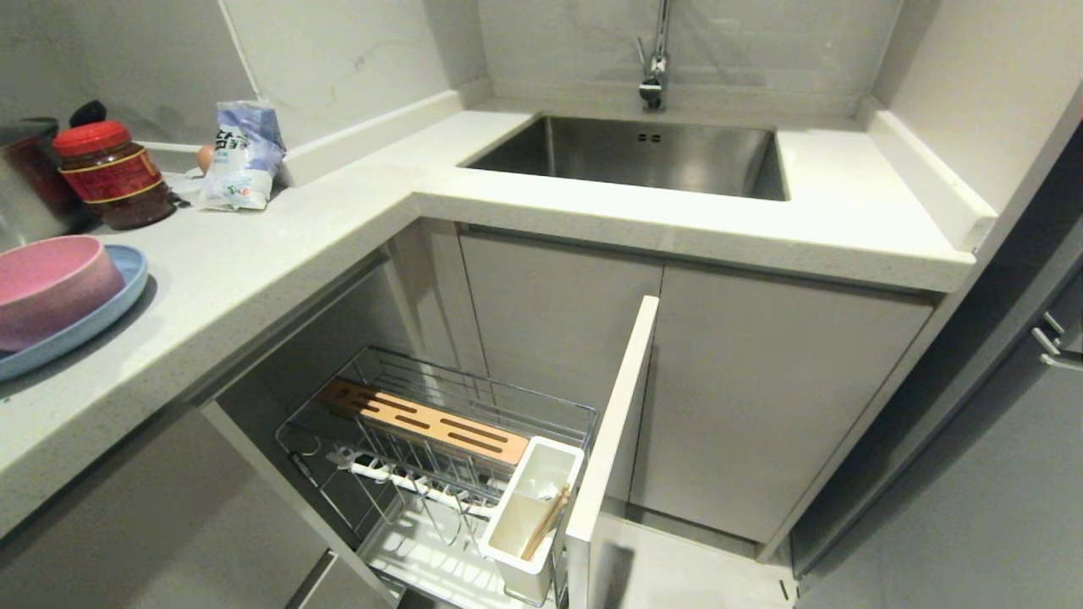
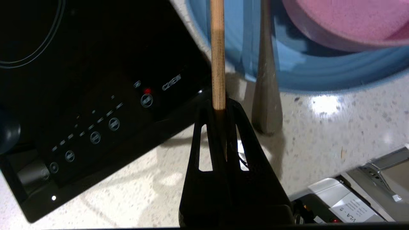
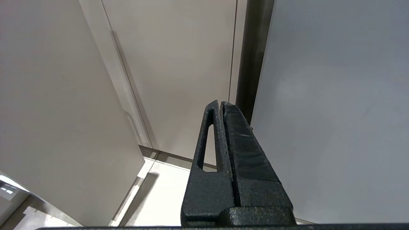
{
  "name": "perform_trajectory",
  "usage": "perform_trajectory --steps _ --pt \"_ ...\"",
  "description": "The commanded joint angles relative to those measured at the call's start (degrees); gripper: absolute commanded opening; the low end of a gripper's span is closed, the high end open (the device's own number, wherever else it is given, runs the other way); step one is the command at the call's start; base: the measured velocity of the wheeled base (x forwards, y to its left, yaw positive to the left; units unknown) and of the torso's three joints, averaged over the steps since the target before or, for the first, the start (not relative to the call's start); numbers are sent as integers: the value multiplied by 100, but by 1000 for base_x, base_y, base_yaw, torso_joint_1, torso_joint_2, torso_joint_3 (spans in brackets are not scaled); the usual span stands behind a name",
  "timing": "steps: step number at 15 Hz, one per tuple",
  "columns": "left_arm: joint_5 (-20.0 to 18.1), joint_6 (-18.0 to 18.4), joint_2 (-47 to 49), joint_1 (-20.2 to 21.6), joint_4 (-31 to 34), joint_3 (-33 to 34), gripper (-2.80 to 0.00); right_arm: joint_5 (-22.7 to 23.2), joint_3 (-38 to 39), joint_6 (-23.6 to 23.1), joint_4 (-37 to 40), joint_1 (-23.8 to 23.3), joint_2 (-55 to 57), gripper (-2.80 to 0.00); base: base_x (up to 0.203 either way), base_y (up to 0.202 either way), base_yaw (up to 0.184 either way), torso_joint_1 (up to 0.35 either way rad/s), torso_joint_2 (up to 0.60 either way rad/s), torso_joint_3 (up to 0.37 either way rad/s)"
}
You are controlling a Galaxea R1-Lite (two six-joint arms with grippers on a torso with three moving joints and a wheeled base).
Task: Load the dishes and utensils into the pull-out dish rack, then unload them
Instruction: Take the chopsticks out of the cupboard
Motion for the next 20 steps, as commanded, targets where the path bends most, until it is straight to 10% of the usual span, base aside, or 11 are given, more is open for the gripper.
perform_trajectory --steps 1,17,18,20 --pt "15 -6 311 3 -22 54 -280 1 149 0 -6 2 -4 -280 0 0 0 0 0 0" --pt "-90 3 550 -146 -393 107 -280 1 149 0 -6 2 -4 -280 0 0 0 0 0 0" --pt "-90 -6 550 -146 -430 98 0 1 149 0 -6 2 -4 -280 0 0 0 0 0 0" --pt "-99 -6 541 -146 -454 98 0 1 149 0 -6 2 -4 -280 0 0 0 0 0 0"
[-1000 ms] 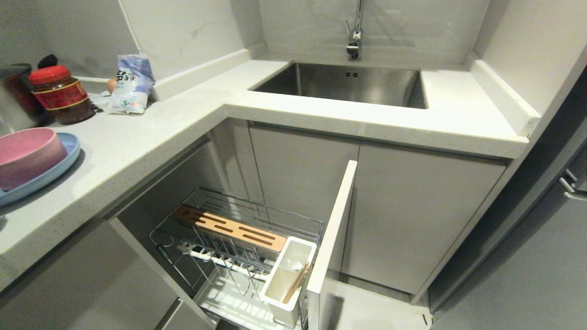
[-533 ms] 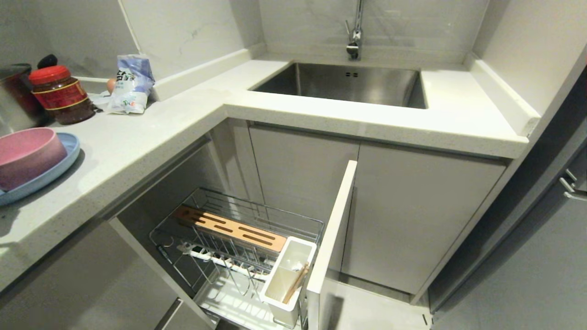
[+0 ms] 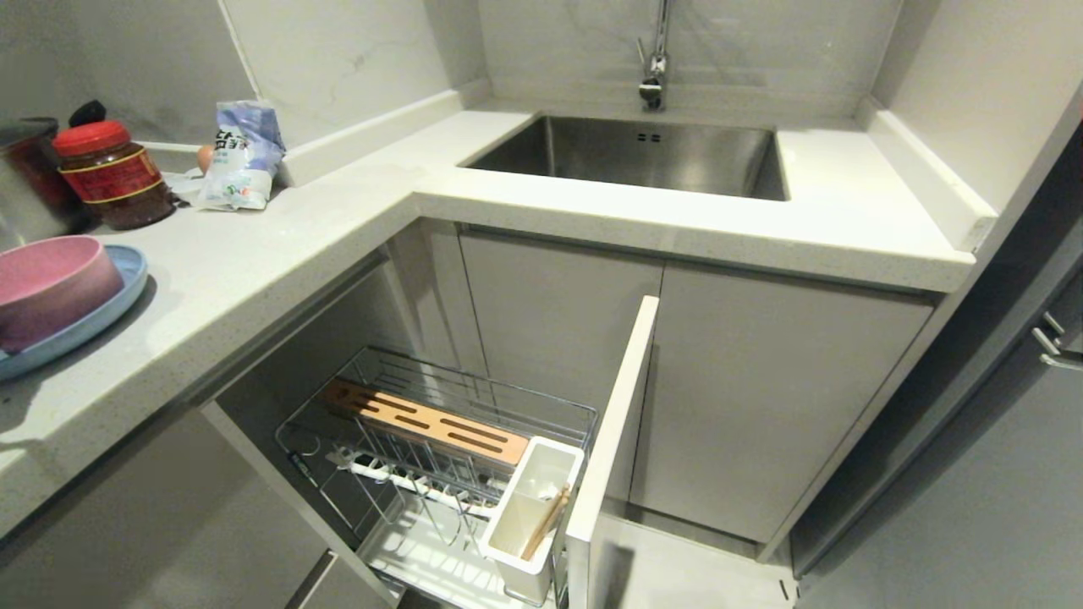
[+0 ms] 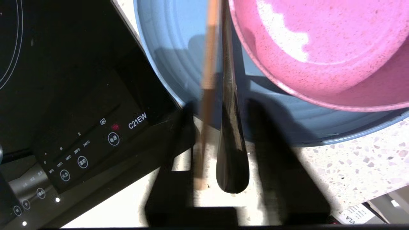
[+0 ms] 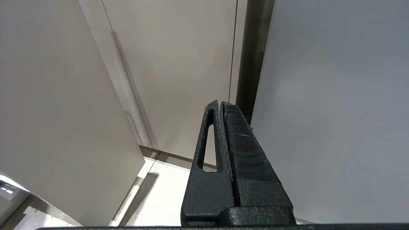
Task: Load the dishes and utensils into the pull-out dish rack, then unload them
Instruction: Take the chopsticks out of the cupboard
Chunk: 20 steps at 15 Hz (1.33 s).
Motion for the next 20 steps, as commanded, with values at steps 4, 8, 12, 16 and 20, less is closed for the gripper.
perform_trajectory --steps 4,8,12,16,20 --pt "22 -8 -52 2 22 -13 0 1 149 0 -5 2 -4 -280 0 0 0 0 0 0" --pt "17 -40 -494 2 -442 -16 0 1 149 0 -5 2 -4 -280 0 0 0 0 0 0" --pt "15 -78 -1142 -30 -1322 126 -280 1 149 0 -5 2 -4 -280 0 0 0 0 0 0" --pt "6 -923 -1266 -1171 -2612 153 -280 1 149 3 -5 2 -4 -280 0 0 0 0 0 0" --pt "1 -2267 -1237 -3255 -3104 231 -280 1 158 9 -5 2 -4 -280 0 0 0 0 0 0"
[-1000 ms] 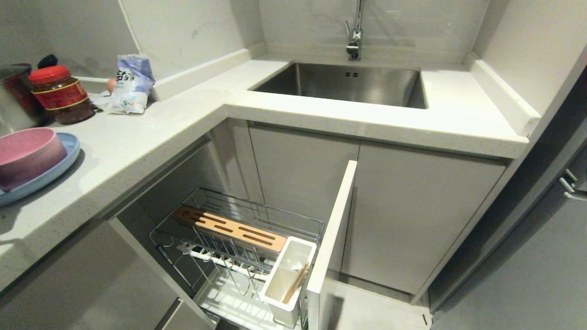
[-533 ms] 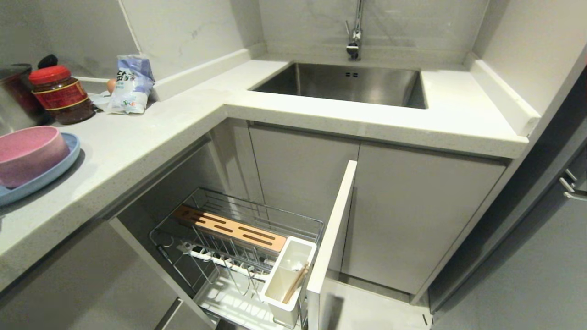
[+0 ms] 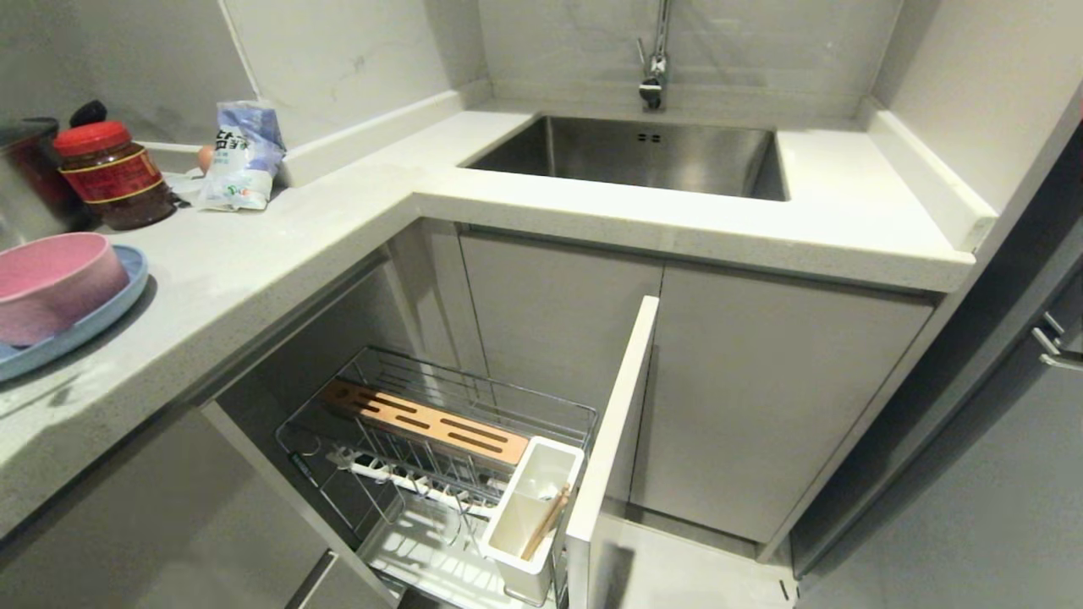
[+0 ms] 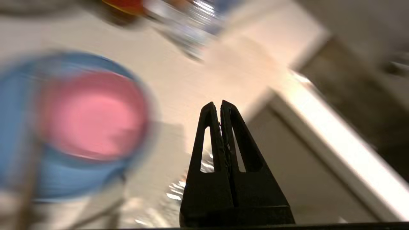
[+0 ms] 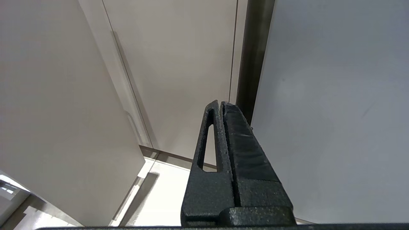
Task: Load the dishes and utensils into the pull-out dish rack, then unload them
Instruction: Take the chopsticks out of the cupboard
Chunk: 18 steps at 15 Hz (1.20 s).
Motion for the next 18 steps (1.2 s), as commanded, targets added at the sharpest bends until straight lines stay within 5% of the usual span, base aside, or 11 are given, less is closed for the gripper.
perform_trajectory --steps 1,3,6,9,10,11,14,18 --pt "-22 -583 102 -1241 58 173 -280 1 149 -2 -5 2 -4 -280 0 0 0 0 0 0" --pt "-563 -1047 565 -1703 514 275 -280 1 149 -2 -5 2 -4 -280 0 0 0 0 0 0" --pt "-2092 -1457 1199 -2044 1723 -67 -280 1 149 -2 -5 2 -4 -280 0 0 0 0 0 0" --pt "-2767 -1734 2083 -2329 2605 -411 -280 1 149 -2 -5 2 -4 -280 0 0 0 0 0 0" --pt "-2892 -1810 2326 -2408 2761 -474 -70 1 149 -2 -5 2 -4 -280 0 0 0 0 0 0" --pt "-3061 -1851 2600 -2466 2913 -506 0 1 149 -2 -5 2 -4 -280 0 0 0 0 0 0" --pt "-3691 -1912 3311 -2505 3070 -553 0 1 149 -2 -5 2 -4 -280 0 0 0 0 0 0" --pt "-3785 -2119 4308 -2479 3054 -590 0 1 149 1 -5 2 -4 -280 0 0 0 0 0 0"
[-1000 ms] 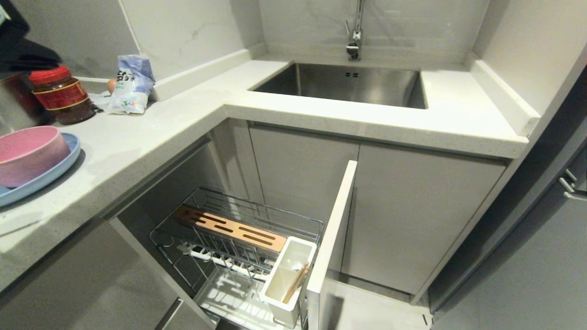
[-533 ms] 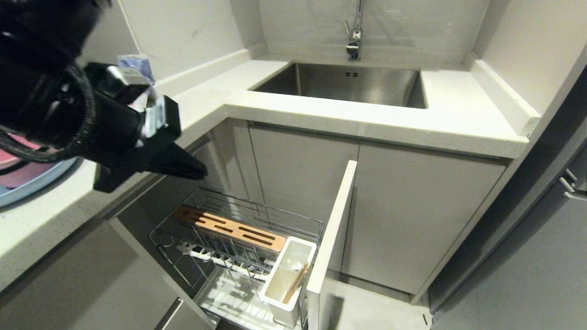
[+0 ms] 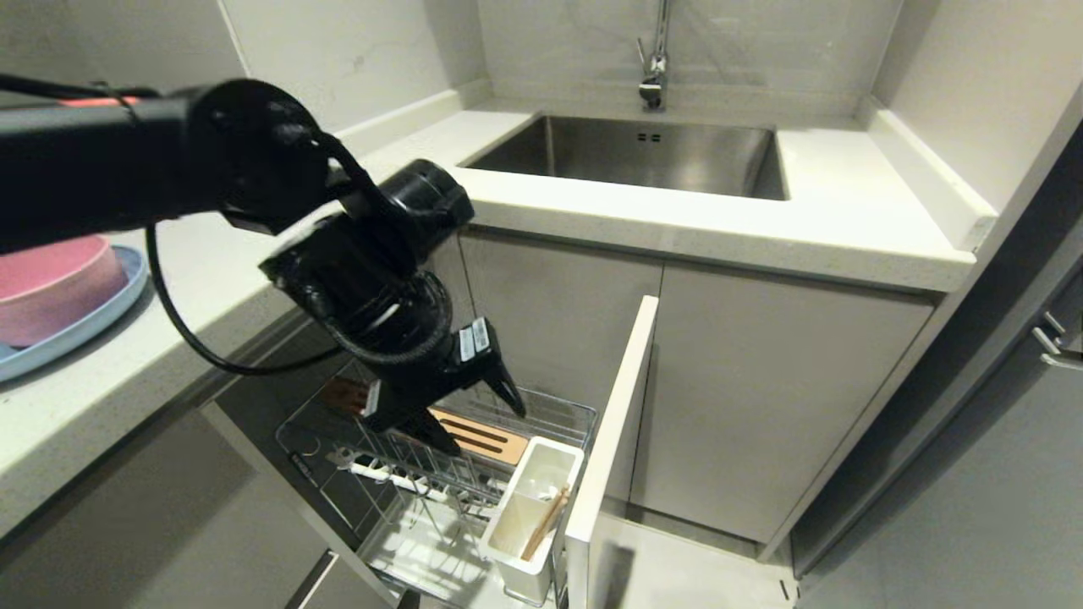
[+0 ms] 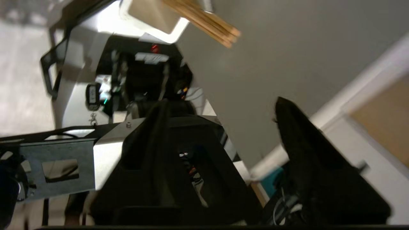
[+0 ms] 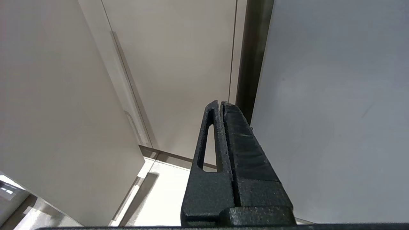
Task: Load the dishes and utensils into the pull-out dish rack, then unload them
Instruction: Take the chopsticks out of the cupboard
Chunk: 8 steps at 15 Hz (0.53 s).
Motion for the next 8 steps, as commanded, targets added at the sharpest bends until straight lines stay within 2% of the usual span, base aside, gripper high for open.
perform_trajectory --steps 1,5,8 --pt "-14 -49 912 28 43 -26 0 1 149 3 -5 2 -4 -280 0 0 0 0 0 0" --pt "-47 -64 1675 54 -83 -60 0 1 149 -1 -5 2 -4 -280 0 0 0 0 0 0" --pt "-321 -51 1849 50 -116 -66 0 1 151 -2 -5 2 -4 -280 0 0 0 0 0 0"
